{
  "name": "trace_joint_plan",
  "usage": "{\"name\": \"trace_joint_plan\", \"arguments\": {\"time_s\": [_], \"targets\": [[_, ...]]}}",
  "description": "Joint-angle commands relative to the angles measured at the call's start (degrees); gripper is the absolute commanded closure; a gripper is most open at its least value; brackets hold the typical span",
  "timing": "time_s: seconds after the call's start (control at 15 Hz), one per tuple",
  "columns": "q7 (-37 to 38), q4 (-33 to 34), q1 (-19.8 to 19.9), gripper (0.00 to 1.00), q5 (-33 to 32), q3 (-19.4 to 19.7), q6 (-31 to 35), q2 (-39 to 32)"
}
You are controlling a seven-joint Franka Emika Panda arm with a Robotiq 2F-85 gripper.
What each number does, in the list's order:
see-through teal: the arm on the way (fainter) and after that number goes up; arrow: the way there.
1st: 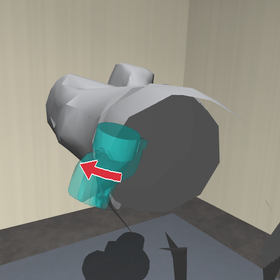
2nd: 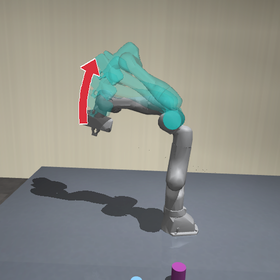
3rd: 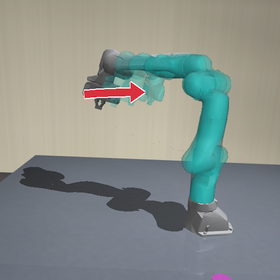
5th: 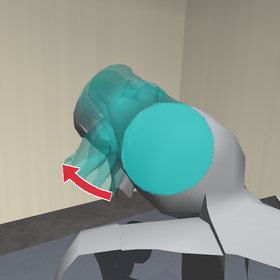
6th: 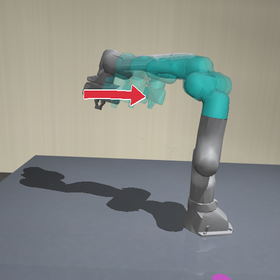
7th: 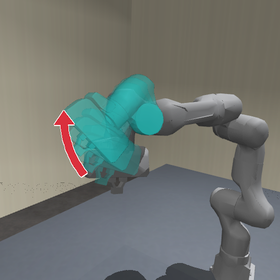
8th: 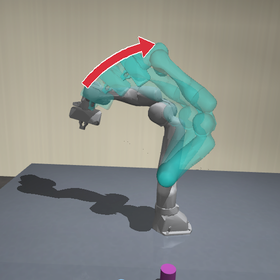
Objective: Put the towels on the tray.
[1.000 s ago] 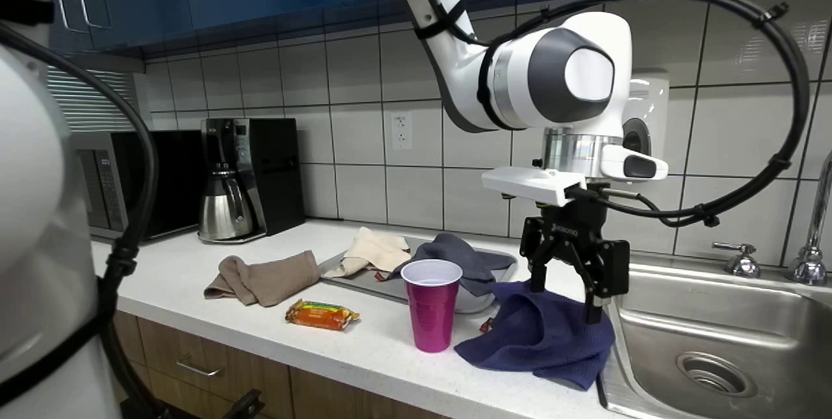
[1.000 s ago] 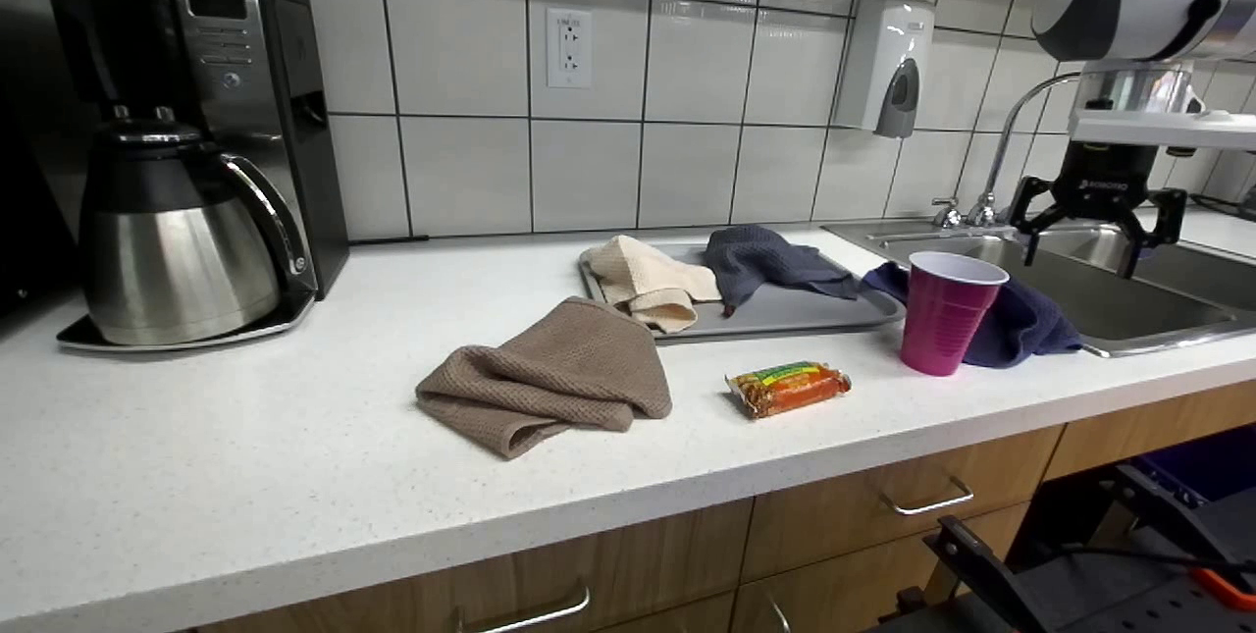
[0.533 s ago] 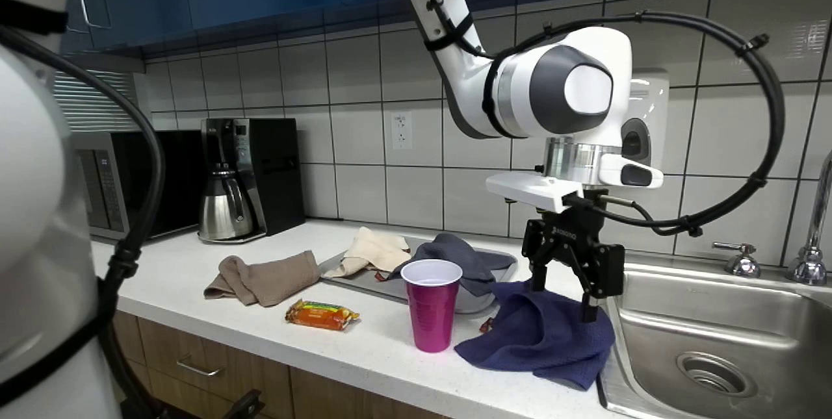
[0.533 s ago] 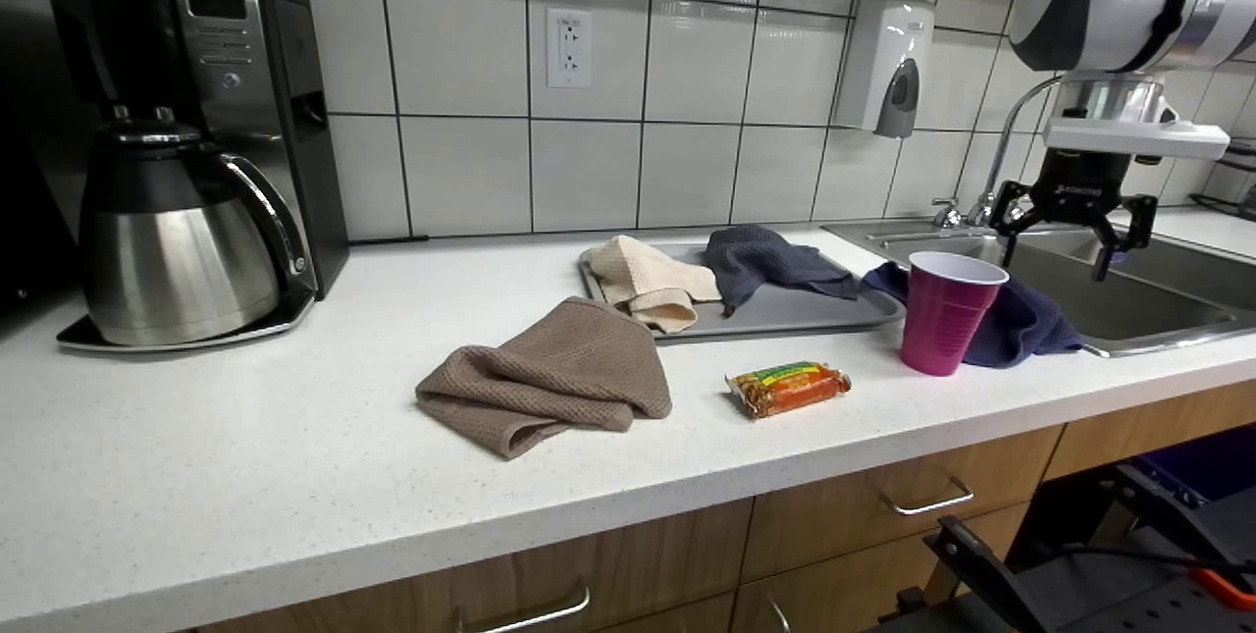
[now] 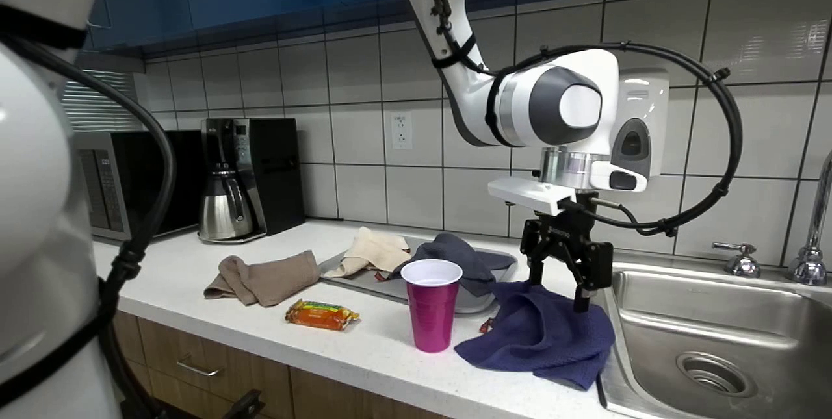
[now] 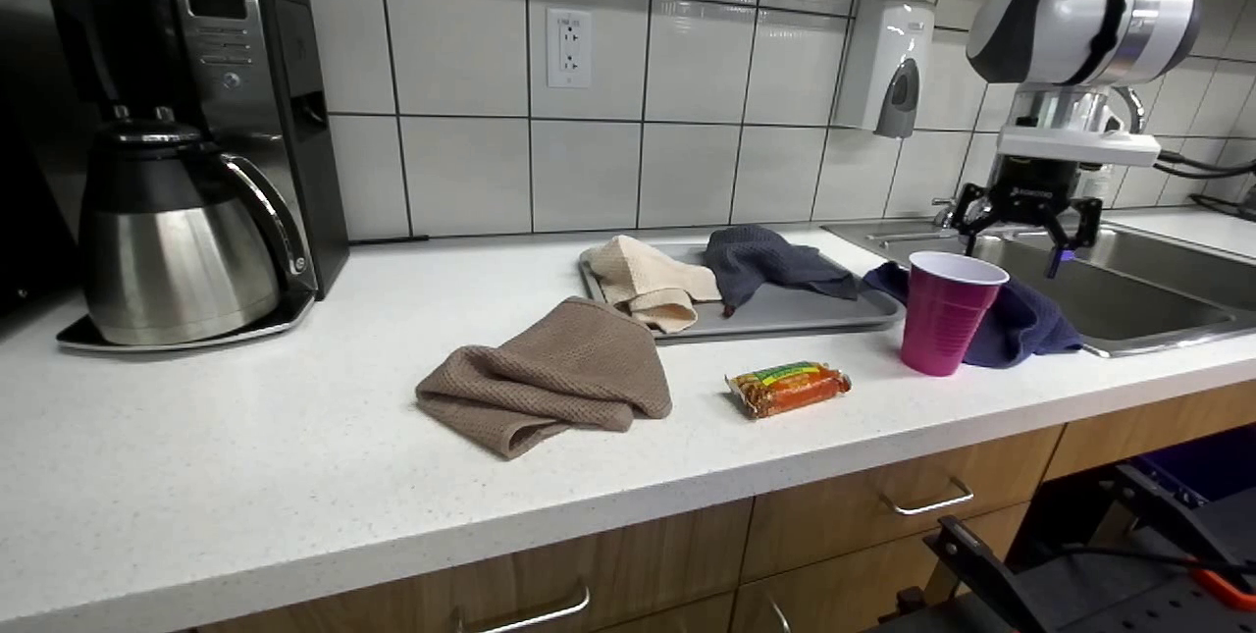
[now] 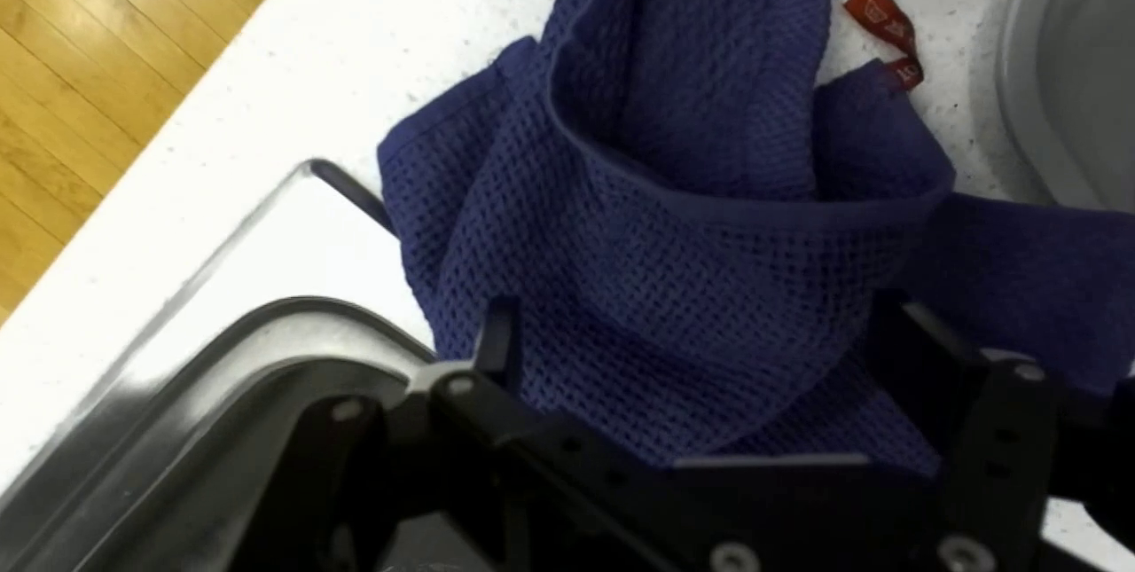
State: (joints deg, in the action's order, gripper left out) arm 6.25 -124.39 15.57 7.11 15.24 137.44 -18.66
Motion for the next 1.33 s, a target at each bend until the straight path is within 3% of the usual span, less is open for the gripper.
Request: {"name": "trace_joint_plan", "arguments": {"time_s": [0.0,0.67,1.27], "targets": [[1.37,5.19,0.18,0.00,0.66,-0.74,-1.45,-4.49],[2.03,8.72,-0.04,0.00,0.28,-1.62,-1.80,-11.48],[1.06,7.80,0.38,0.00,0.76,-2.01,-1.61,-11.85]]}}
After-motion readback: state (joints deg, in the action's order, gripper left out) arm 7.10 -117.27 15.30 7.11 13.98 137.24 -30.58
